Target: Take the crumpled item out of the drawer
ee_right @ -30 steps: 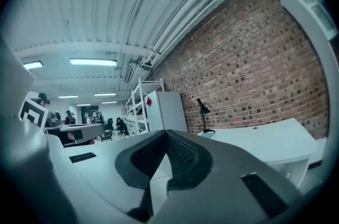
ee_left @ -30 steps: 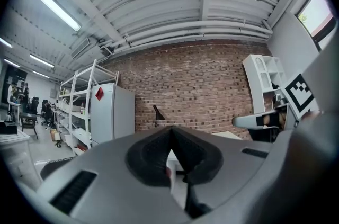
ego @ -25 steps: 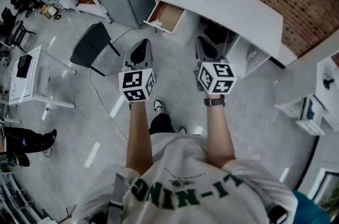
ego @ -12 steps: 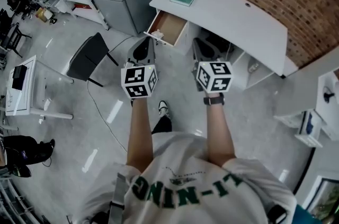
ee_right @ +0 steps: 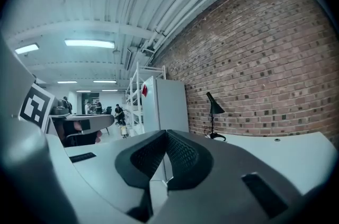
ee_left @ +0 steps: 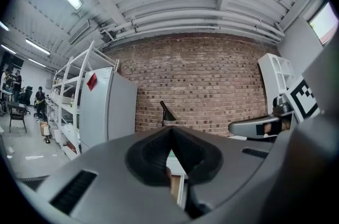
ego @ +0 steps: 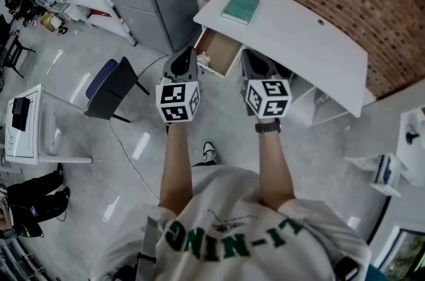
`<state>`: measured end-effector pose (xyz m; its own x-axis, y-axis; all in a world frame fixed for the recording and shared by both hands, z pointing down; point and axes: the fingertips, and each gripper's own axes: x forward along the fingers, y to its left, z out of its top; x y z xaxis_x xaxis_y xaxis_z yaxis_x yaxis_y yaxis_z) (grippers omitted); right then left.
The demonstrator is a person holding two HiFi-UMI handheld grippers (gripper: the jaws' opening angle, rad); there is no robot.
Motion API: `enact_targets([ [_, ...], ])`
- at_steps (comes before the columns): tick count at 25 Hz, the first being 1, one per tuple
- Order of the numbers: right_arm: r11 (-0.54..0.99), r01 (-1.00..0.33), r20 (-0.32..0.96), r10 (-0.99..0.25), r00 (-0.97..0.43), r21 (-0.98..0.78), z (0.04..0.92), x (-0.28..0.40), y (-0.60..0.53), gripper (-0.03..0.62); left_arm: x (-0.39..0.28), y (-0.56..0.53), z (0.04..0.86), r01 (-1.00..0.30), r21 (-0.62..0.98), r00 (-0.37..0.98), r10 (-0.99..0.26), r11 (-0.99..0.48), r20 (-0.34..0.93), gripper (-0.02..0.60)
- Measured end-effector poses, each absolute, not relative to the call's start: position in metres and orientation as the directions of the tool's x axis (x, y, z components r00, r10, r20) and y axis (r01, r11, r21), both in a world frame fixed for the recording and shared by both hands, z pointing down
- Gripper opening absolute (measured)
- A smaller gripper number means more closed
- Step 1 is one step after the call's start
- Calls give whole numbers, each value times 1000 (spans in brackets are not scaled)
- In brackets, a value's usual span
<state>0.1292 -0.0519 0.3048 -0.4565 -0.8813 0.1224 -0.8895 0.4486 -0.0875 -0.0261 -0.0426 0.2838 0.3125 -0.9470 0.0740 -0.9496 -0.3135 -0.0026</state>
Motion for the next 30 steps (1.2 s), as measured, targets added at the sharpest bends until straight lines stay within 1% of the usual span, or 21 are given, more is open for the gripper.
enact_targets([
  [9, 420, -902, 157, -889, -431, -98, 331, 88, -126, 5, -56, -121, 314, -926, 16, 378, -922, -378, 89, 0],
  [15, 421, -902, 212, -877, -432, -95, 359, 79, -153, 5, -69, -149, 342, -923, 29, 384, -915, -383, 124, 0],
  [24, 511, -855, 290, -808, -513, -88, 399, 52, -221, 5, -87, -211, 375, -938, 45, 346, -928, -343, 139, 0],
  [30, 580, -807, 364, -732, -576, -109, 437, 25, -266, 5, -98, -252, 401, -942, 56, 335, -929, -330, 160, 0],
])
